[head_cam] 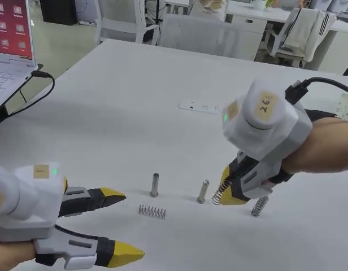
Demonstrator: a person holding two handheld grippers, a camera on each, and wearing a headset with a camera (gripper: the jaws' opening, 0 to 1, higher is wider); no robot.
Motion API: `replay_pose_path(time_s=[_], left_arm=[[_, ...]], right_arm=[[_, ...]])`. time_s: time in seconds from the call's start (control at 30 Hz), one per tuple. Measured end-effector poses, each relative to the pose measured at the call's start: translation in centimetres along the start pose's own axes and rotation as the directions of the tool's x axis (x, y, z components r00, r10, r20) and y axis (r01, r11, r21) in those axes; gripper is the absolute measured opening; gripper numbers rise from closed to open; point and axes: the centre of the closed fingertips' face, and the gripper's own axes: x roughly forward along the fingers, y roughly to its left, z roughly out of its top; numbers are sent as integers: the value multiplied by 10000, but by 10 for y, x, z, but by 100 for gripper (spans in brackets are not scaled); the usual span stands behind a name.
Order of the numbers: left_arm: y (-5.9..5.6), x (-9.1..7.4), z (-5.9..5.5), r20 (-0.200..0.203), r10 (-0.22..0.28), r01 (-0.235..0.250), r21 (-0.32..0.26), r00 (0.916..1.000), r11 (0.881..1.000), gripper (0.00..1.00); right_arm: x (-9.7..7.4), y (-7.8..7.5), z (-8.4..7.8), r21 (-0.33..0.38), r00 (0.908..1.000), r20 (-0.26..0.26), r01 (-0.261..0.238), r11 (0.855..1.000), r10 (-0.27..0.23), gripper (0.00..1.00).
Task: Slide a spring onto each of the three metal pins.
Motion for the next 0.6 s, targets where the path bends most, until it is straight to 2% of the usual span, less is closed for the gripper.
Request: replay_pose_path(time_s=[0.3, 0.6], left_arm=[[3, 0, 1, 18, 74, -74, -10, 10000, 10000, 63], [4, 0, -1, -21, 122, -122, -23, 9999, 9999, 63]], right_arm=[[-6, -19, 2, 224, 9995, 87, 314, 9993, -316, 9], [-3, -31, 1, 302, 9991, 2, 429, 9986, -429, 9]])
